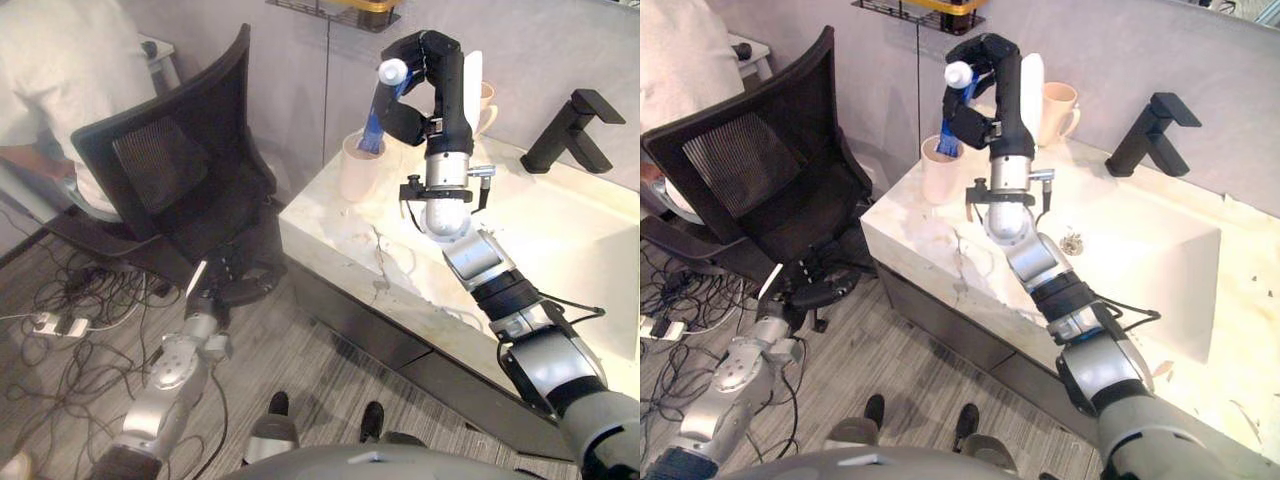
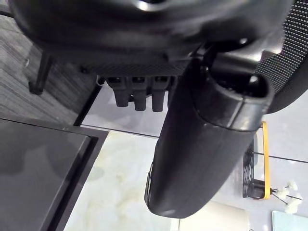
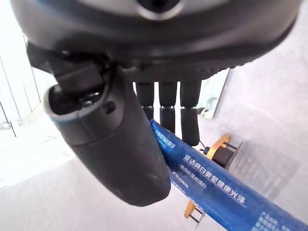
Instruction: Organize the bathroom.
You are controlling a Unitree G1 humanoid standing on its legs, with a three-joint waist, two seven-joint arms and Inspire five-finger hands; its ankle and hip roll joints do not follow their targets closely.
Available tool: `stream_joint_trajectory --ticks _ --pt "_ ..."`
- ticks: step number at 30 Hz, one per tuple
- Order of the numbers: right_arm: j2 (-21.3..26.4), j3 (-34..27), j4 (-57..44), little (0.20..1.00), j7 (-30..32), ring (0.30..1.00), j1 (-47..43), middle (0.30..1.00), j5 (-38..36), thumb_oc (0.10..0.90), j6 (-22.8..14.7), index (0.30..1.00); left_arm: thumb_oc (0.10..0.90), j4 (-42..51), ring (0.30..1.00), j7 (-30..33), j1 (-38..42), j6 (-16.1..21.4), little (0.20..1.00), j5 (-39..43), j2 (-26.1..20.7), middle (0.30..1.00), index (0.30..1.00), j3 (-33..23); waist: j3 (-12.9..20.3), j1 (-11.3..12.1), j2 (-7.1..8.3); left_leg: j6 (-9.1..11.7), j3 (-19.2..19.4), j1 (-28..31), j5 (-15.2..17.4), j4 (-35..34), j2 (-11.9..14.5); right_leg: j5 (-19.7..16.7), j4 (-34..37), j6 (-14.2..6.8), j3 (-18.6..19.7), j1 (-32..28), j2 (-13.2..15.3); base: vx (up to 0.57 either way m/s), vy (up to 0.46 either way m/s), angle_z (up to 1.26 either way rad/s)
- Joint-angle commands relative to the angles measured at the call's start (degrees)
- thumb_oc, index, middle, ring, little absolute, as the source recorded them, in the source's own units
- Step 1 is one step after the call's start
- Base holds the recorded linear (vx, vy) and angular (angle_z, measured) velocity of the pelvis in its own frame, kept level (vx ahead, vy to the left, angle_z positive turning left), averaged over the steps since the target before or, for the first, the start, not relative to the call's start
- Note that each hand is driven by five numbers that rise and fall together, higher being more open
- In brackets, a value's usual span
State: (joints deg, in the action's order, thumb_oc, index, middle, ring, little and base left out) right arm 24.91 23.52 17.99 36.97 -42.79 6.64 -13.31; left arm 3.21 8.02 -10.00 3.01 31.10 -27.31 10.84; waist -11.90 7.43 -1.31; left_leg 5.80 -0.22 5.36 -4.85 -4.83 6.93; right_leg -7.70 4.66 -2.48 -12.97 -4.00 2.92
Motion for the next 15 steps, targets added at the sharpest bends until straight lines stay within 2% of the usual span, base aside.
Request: stream_joint_trajectory --ticks 1,5,6,7,8,9,15 --pt "2.15 -2.87 -2.86 0.300 3.00 0.300 -6.94 0.300 2.47 0.400 -7.19 0.300 0.800 4.02 0.900 -1.02 1.45 5.13 0.900 -0.19 -1.45 0.900 0.900 -0.90 2.40 -0.42 0.51 0.15 0.14 -2.77 3.94 6.58 0.38 12.64 -9.44 0.92 2.01 0.23 -0.61 0.00 0.000 0.00" --pt "2.00 -2.74 -3.34 0.300 1.53 0.300 -5.38 0.300 1.91 0.400 -7.32 0.300 0.800 3.83 0.900 -1.29 1.27 5.28 0.900 0.21 -1.59 0.900 0.900 -1.30 2.16 -1.11 -0.12 0.26 0.31 -2.68 3.90 6.42 0.48 12.69 -9.90 0.83 2.22 0.76 -0.30 0.00 0.000 0.00" --pt "1.85 -2.72 -3.58 0.364 1.00 0.364 -4.91 0.364 1.43 0.442 -7.25 0.364 0.800 3.80 0.900 -1.31 1.29 5.29 0.900 0.30 -1.57 0.900 0.900 -1.35 2.15 -1.29 -0.23 0.25 0.37 -2.61 3.92 6.34 0.46 12.65 -9.92 0.78 2.32 0.82 -0.23 0.00 0.000 0.00" --pt "1.62 -2.64 -3.87 0.556 0.00 0.556 -4.27 0.556 0.75 0.571 -7.04 0.556 0.800 3.84 0.900 -1.34 1.25 5.34 0.900 0.38 -1.60 0.900 0.900 -1.43 2.19 -1.45 -0.30 0.22 0.42 -2.51 3.98 6.27 0.41 12.64 -9.93 0.72 2.41 0.82 -0.17 -0.01 0.036 0.00" --pt "1.38 -2.58 -3.95 0.900 -1.97 0.900 -3.55 0.900 -1.61 0.800 -7.03 0.900 0.800 3.92 0.900 -1.50 1.26 5.32 0.900 0.44 -1.54 0.900 0.900 -1.59 2.14 -1.63 -0.35 0.17 0.56 -2.38 4.03 6.24 0.35 12.61 -9.91 0.67 2.50 0.76 -0.08 -0.02 0.040 0.00" --pt "1.04 -2.38 -4.14 0.900 -3.55 0.900 -2.85 0.900 -3.85 0.800 -6.80 0.900 0.800 3.95 0.900 -1.60 1.27 5.20 0.900 0.48 -1.45 0.900 0.900 -1.81 2.18 -1.83 -0.40 0.18 0.71 -2.30 4.06 6.19 0.29 12.57 -9.82 0.62 2.65 0.71 0.01 -0.01 0.031 -0.01" --pt "0.30 -2.07 -4.50 0.900 -4.94 0.900 -0.47 0.900 -4.04 0.800 -4.02 0.900 0.800 3.99 0.900 -1.88 1.31 5.02 0.900 0.44 -1.14 0.900 0.900 -2.11 2.57 -2.33 -0.28 -0.04 0.97 -1.95 4.24 5.78 -0.15 12.21 -9.19 0.27 3.14 0.44 0.19 -0.02 0.024 -0.02"
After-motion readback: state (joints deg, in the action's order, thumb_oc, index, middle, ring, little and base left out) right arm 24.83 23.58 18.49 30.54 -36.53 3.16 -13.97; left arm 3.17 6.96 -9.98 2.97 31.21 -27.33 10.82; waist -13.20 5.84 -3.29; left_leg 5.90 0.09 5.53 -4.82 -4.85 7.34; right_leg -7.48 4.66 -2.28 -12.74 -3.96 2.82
